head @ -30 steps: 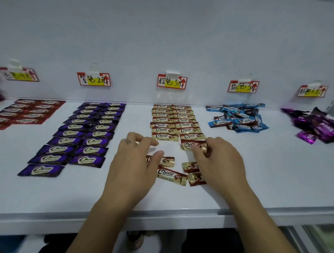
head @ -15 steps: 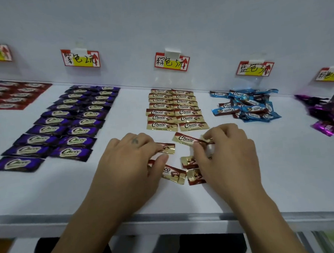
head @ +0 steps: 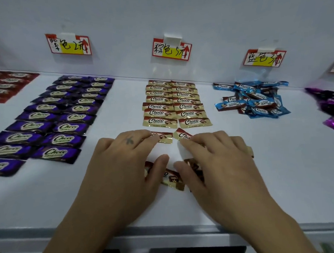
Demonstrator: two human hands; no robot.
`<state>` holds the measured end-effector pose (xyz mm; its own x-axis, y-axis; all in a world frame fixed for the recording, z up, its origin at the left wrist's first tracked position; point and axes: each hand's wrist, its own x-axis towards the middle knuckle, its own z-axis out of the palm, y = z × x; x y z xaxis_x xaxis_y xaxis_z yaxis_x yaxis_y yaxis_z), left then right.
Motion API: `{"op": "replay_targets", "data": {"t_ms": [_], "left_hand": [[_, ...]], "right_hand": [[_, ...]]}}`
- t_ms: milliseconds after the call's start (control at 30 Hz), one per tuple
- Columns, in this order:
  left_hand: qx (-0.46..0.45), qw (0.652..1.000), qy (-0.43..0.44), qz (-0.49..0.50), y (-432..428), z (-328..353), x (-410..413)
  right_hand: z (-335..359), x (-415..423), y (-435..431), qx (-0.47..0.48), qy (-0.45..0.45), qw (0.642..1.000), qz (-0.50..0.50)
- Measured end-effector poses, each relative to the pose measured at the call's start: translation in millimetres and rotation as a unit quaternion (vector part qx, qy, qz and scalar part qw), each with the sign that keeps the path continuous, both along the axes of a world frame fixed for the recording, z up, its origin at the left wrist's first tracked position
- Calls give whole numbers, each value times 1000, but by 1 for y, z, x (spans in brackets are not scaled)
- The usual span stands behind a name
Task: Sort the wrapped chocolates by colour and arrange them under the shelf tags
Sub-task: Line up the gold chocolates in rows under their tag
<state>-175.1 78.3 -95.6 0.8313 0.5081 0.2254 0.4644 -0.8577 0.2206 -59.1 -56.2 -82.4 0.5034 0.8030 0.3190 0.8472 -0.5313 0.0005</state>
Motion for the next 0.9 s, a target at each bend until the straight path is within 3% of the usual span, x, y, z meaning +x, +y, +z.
{"op": "replay_targets", "data": {"t_ms": [333, 467, 633, 900], "left_hand": [[16, 1000, -12, -20, 0, 0, 2], [24, 998, -37, -34, 1, -1, 1], [31, 998, -44, -41, 1, -3, 3], [18, 998, -32, -47, 2, -7, 3]], "right_hand": [[9, 23, -4, -47, -5, 997, 53], [8, 37, -11, -12, -26, 998, 47], [-1, 26, -10, 8, 10, 997, 79], [-9, 28, -11, 29, 49, 997, 49]]}}
